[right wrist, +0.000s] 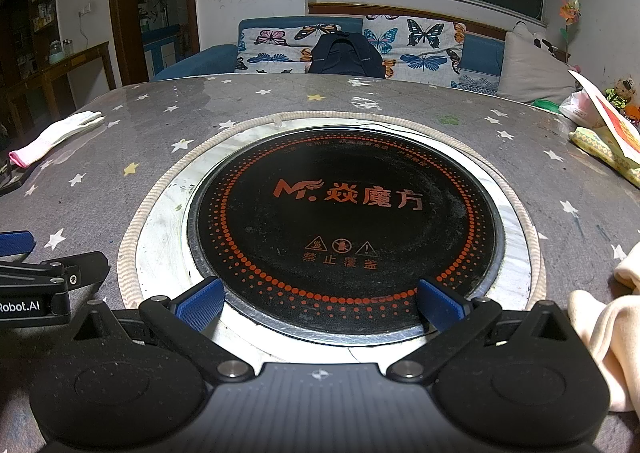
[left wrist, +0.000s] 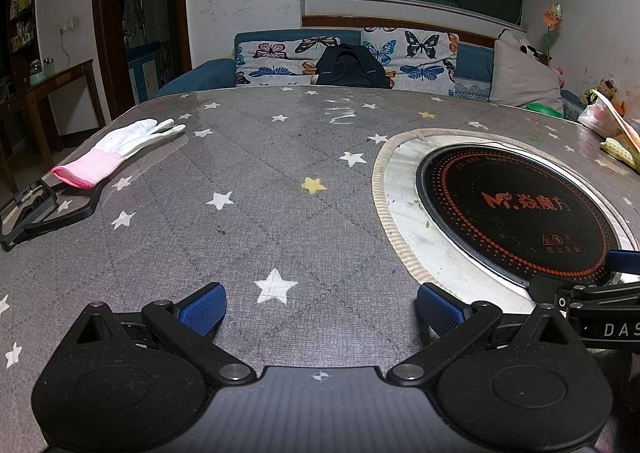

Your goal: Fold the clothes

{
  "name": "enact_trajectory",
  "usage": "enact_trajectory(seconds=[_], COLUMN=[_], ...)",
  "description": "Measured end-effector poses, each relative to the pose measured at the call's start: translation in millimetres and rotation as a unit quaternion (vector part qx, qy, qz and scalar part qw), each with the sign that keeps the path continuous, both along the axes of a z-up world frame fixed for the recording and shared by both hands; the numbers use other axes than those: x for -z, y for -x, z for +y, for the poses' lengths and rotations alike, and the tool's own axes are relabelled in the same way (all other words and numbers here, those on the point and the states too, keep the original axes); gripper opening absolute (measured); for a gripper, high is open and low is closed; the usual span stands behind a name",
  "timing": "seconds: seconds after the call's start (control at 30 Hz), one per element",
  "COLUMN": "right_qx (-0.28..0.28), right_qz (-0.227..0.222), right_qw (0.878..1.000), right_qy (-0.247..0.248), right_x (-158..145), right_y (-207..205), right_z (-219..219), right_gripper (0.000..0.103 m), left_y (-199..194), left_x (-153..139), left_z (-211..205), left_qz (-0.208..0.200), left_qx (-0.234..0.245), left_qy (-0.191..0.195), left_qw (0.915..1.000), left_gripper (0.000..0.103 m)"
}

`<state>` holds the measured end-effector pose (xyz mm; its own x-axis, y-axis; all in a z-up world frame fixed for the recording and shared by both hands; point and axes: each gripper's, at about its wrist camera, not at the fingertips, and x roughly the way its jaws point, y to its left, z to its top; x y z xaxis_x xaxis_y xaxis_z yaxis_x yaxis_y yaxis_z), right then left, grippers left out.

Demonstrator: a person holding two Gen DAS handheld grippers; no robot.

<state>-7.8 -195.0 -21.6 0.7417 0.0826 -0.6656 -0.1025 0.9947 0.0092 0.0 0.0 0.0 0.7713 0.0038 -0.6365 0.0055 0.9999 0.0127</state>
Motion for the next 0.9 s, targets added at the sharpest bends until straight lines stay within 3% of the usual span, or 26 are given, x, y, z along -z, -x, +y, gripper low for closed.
enact_trajectory(seconds=[0.9], right_qx=[-0.003], right_qz=[0.001], right_qw=[1.0], right_qy=[-0.004], right_x=[-2.2], right_y=[3.5], right_z=[-0.4], right_gripper=[0.103], left_y=[0.3], left_x=[-1.7], left_z=[-4.3], left_qz=[0.001], left_qx=[0.0], left_qy=[0.001], left_qw=[1.0], left_gripper=[0.103])
